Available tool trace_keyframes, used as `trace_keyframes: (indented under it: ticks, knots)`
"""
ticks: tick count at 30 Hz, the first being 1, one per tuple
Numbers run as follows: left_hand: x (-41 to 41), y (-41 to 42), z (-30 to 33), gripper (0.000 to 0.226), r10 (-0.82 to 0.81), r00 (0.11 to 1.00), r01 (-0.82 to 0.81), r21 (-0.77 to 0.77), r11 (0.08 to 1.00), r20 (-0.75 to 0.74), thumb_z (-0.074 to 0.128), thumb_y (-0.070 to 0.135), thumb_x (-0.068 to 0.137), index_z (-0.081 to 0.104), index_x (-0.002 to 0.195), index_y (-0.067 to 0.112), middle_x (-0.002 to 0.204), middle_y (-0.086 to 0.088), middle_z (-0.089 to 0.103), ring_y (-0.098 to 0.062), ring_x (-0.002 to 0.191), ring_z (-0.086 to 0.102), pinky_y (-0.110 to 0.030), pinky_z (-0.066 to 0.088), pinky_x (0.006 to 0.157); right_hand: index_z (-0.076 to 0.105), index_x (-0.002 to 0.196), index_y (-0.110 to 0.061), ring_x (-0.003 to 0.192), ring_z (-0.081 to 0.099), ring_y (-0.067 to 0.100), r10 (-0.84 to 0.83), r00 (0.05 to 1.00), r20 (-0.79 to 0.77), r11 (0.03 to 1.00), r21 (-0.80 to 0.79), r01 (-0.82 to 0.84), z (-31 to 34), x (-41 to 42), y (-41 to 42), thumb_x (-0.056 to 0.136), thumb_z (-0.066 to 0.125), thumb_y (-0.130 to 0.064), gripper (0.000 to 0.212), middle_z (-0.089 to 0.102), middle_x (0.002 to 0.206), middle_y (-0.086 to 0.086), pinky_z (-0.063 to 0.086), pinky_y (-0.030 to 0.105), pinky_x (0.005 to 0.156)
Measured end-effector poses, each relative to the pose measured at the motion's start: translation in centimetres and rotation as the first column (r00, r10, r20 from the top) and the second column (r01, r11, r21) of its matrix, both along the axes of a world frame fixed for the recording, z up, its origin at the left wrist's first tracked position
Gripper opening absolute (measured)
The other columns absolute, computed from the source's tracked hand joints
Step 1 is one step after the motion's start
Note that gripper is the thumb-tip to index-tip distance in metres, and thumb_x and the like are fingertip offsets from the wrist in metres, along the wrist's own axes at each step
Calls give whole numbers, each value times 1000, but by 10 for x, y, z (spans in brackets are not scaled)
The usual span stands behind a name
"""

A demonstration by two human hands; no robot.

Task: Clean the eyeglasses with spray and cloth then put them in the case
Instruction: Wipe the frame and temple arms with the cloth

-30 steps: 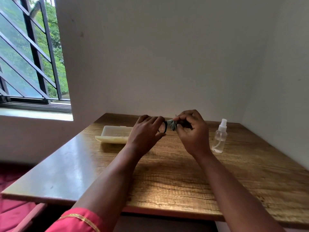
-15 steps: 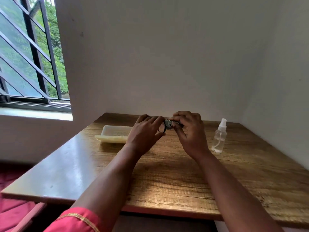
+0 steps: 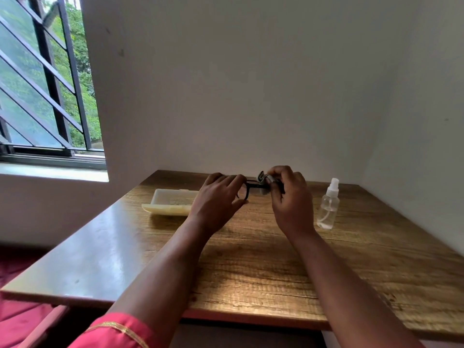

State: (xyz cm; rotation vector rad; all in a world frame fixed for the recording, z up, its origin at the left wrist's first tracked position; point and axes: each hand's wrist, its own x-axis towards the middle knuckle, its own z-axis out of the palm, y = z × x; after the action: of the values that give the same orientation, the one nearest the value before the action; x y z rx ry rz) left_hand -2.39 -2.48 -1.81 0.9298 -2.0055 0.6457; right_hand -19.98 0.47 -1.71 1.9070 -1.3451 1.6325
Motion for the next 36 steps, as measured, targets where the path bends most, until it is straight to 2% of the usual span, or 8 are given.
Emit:
trace_keyframes:
  ticks: [4, 8, 13, 17, 23, 26, 29, 36]
  knots:
    - [0, 0, -1, 43, -4, 1000, 4, 1, 1000, 7, 82, 36, 71, 60, 102, 16, 94, 1, 72, -21, 87, 68, -29, 40, 88, 64, 97, -9, 82, 58, 14, -28, 998, 51, 997, -68, 31, 2, -4, -1, 91, 64, -12, 7, 63, 93, 3, 51, 29, 69]
    - [-1, 0, 0, 43, -12, 1000, 12, -4, 1000, 9, 83, 35, 70, 60, 101, 15, 93, 0, 72, -23, 86, 68, -27, 36, 87, 66, 93, -9, 82, 56, 5, 98, 995, -21, 994, -40, -99, 4, 1, 4, 88, 69, -10, 6, 60, 94, 1, 42, 8, 72]
    - [0, 0, 0, 45, -13, 1000, 13, 7, 1000, 5, 84, 31, 70, 61, 104, 13, 97, -3, 73, -24, 89, 70, -34, 42, 94, 68, 93, -9, 84, 61, 6, 294, 956, -22, 956, 24, -293, 6, 11, 9, 91, 65, -13, 6, 64, 91, -1, 48, 16, 71]
    - [1, -1, 0, 46, -5, 1000, 5, 18, 1000, -1, 84, 32, 71, 60, 106, 14, 98, -3, 73, -24, 91, 69, -35, 41, 95, 70, 96, -7, 92, 64, 7, 341, 939, 40, 939, 38, -342, 7, 9, 8, 90, 64, -7, 8, 67, 98, -1, 52, 20, 76]
    - [0, 0, 0, 43, -51, 999, 51, 2, 999, -13, 82, 29, 74, 61, 107, 12, 99, -4, 73, -23, 93, 69, -36, 39, 100, 66, 110, -16, 91, 57, 14, 179, 981, -79, 982, 69, -174, 4, 7, 6, 89, 67, -15, 21, 53, 93, -23, 53, 34, 75]
    - [-1, 0, 1, 42, -73, 997, 72, -15, 997, -15, 83, 26, 73, 60, 106, 12, 96, -2, 72, -22, 94, 70, -34, 30, 104, 69, 114, -23, 96, 47, 13, 59, 974, -218, 998, 2, -60, 3, 5, 4, 92, 58, -31, 26, 67, 98, -16, 43, 36, 80]
    - [1, 0, 2, 43, -88, 996, 88, -8, 996, -8, 82, 25, 73, 60, 108, 13, 97, -2, 72, -21, 95, 70, -33, 26, 106, 69, 113, -26, 106, 46, 14, -2, 968, -250, 1000, 14, 6, 3, 4, 2, 93, 46, -42, 35, 69, 100, -15, 32, 33, 84]
    - [-2, 5, 4, 44, -140, 990, 141, 33, 990, -34, 81, 22, 76, 60, 112, 9, 103, -4, 71, -21, 96, 69, -32, 27, 109, 69, 107, -23, 97, 50, 14, 35, 965, -261, 999, 49, -23, 6, -3, 2, 88, 45, -34, 32, 69, 91, -11, 31, 34, 79]
